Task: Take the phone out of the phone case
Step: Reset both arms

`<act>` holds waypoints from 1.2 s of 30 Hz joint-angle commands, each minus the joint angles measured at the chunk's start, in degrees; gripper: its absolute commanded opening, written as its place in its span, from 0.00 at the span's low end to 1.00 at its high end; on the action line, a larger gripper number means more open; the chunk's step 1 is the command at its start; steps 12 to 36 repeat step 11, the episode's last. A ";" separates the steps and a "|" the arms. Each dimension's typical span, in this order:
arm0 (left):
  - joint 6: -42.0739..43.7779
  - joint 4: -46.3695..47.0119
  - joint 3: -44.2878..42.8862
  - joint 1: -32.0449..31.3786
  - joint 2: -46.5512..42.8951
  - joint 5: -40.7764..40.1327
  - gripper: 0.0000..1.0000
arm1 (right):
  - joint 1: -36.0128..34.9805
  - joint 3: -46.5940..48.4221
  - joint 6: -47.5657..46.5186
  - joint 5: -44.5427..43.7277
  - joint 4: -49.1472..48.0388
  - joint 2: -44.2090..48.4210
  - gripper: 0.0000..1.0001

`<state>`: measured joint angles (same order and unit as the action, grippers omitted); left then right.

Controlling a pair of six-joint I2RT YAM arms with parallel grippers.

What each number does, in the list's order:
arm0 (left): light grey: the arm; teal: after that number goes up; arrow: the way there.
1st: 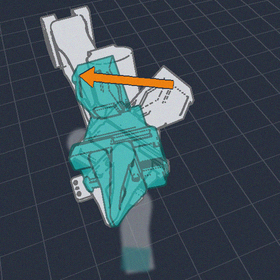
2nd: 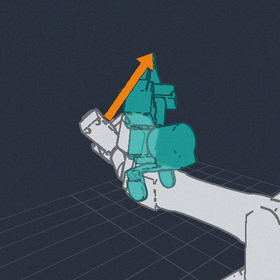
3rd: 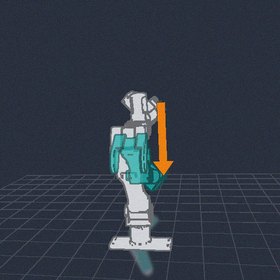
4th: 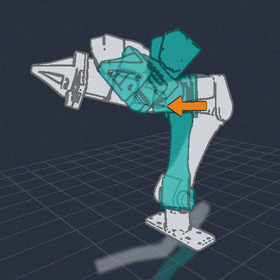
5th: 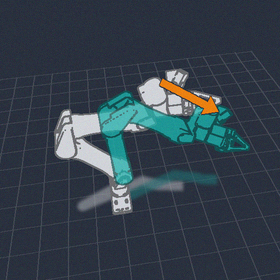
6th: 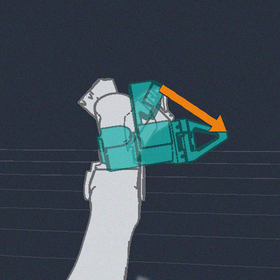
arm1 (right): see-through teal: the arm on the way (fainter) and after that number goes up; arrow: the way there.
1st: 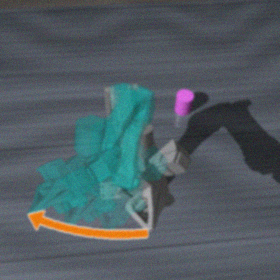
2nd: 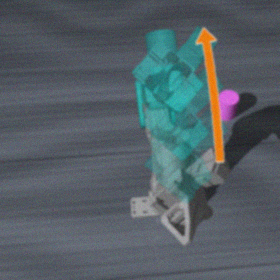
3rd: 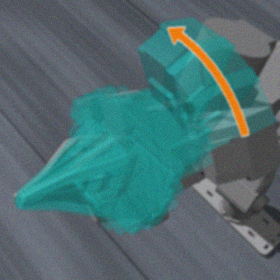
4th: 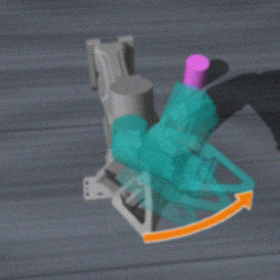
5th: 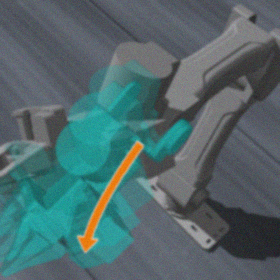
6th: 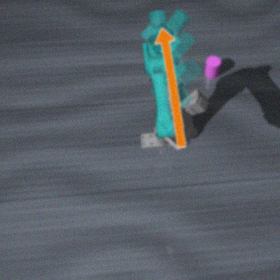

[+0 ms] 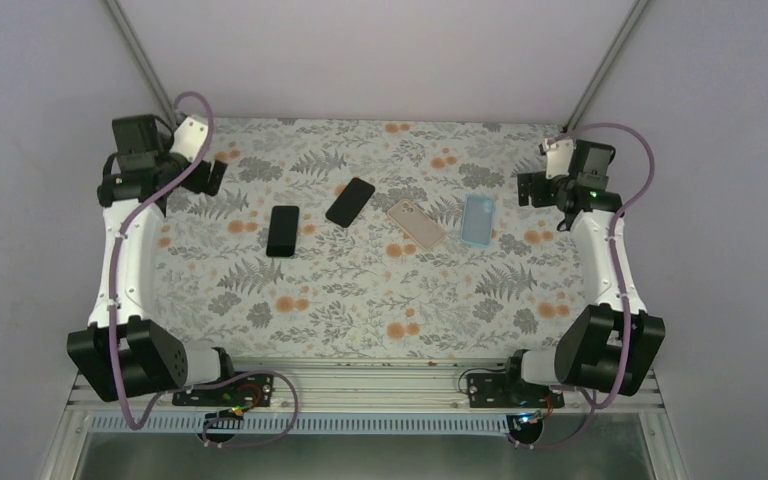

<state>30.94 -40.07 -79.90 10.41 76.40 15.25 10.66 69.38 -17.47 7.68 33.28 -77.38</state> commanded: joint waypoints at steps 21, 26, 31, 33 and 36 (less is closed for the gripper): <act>-5.22 8.15 13.62 5.83 -10.08 2.65 1.00 | 0.71 -10.53 5.13 -3.17 -15.99 -0.20 1.00; -5.22 8.15 13.62 5.83 -10.08 2.65 1.00 | 0.71 -10.53 5.13 -3.17 -15.99 -0.20 1.00; -5.22 8.15 13.62 5.83 -10.08 2.65 1.00 | 0.71 -10.53 5.13 -3.17 -15.99 -0.20 1.00; -5.22 8.15 13.62 5.83 -10.08 2.65 1.00 | 0.71 -10.53 5.13 -3.17 -15.99 -0.20 1.00; -5.22 8.15 13.62 5.83 -10.08 2.65 1.00 | 0.71 -10.53 5.13 -3.17 -15.99 -0.20 1.00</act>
